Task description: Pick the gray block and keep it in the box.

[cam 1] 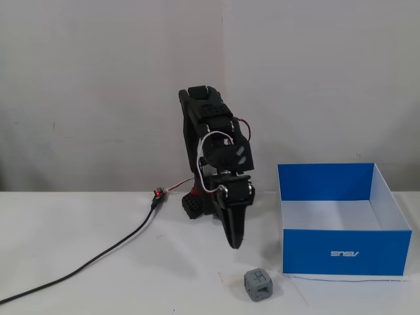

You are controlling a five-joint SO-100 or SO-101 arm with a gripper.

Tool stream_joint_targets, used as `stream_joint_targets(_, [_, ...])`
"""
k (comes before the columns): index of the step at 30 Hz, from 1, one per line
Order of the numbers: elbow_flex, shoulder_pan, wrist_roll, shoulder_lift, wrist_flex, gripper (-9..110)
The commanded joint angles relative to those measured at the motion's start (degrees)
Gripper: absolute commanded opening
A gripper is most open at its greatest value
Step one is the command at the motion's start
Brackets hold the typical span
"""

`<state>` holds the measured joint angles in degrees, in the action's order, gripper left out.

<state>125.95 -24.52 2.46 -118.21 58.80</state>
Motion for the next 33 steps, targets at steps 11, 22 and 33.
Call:
stream_joint_targets(11, [-10.1,-3.7,-0.6,13.9,1.6,22])
stream_joint_targets(22, [-16.0,-5.4,-0.8,23.6,2.8,24])
stream_joint_targets(33, [-17.8,-5.6,-0.9,31.0,1.1,24])
